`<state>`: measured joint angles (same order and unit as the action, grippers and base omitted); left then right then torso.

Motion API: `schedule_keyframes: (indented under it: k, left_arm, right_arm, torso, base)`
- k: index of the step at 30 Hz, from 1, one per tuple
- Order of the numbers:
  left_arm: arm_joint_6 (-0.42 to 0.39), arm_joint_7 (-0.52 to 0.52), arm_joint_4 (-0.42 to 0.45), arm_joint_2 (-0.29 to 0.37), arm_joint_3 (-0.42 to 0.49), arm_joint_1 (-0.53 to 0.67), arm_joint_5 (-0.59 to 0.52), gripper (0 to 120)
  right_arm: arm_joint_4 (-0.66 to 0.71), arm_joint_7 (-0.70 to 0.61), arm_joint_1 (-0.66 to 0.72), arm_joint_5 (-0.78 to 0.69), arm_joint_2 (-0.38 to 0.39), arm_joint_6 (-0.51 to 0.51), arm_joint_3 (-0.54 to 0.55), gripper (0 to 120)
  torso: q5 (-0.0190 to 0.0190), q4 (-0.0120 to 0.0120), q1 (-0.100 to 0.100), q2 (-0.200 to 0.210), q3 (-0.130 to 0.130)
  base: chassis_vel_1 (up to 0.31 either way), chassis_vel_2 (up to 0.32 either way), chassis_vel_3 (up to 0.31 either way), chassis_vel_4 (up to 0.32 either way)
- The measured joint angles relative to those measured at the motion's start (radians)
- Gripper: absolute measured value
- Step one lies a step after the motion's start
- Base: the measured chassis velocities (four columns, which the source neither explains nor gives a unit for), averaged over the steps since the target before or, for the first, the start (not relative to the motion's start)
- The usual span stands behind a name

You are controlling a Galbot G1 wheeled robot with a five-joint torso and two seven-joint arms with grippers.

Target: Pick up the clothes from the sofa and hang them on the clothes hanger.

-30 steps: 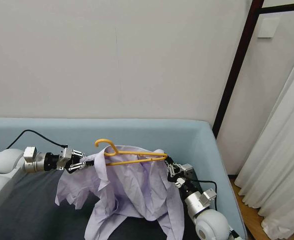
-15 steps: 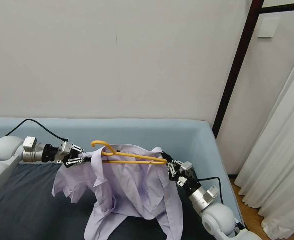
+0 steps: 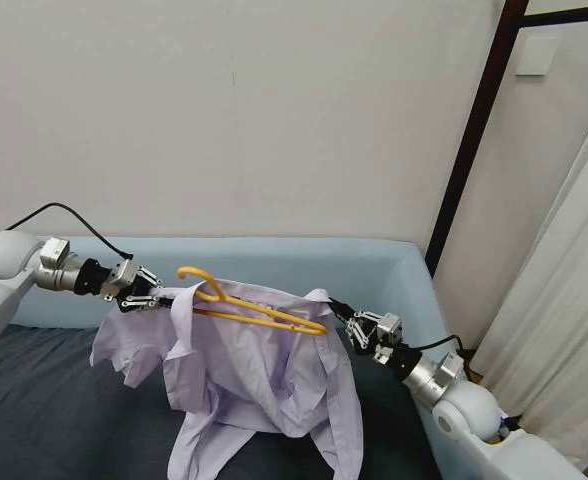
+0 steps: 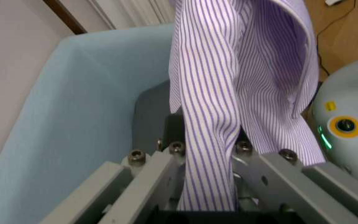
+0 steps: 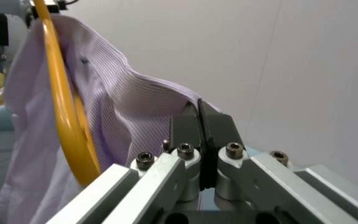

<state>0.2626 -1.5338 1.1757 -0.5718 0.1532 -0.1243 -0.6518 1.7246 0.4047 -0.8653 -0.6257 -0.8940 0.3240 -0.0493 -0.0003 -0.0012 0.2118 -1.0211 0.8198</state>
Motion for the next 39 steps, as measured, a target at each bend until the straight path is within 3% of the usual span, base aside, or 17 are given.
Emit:
schedule_keyframes:
  k: [6,10,16,21,26,39]
  left_arm:
    - [0.011,0.000,-0.029,-0.036,0.033,0.038,0.042,3]
    - [0.052,0.000,-0.092,-0.096,0.090,0.114,0.134,3]
    - [0.077,0.034,-0.162,-0.164,0.138,0.207,0.213,3]
    - [0.052,0.025,-0.149,-0.159,0.096,0.205,0.213,3]
    - [0.039,0.014,-0.144,-0.145,0.057,0.214,0.254,3]
    - [0.048,0.094,-0.107,-0.143,0.051,0.215,0.324,3]
  right_arm:
    - [0.005,0.012,0.012,0.010,0.013,0.006,-0.001,0]
    - [0.028,0.023,0.023,0.045,0.031,0.019,-0.014,0]
    - [0.105,-0.040,-0.011,0.200,0.055,0.057,-0.037,0]
    - [0.115,-0.213,-0.022,0.380,0.079,-0.043,-0.039,0]
    - [0.148,-0.298,-0.009,0.439,0.090,-0.090,-0.036,0]
    - [0.284,-0.318,-0.020,0.489,0.122,-0.141,-0.030,0]
  torso:
    - [0.0001,0.0003,0.000,0.000,0.000]
    - [0.0002,0.0001,0.000,0.000,0.000]
    - [0.0003,0.0000,0.000,0.000,0.000]
    - [0.0002,0.0000,0.000,0.000,0.000]
    - [0.0002,0.0004,0.000,0.000,0.000]
    - [0.0001,0.0001,0.000,0.000,0.000]
  base:
    - [0.000,0.000,0.000,0.000]
    - [0.000,0.000,0.000,0.000]
    - [0.000,0.000,0.000,0.000]
    - [0.000,0.000,0.000,0.000]
    - [0.000,0.000,0.000,0.000]
    - [0.000,0.000,0.000,0.000]
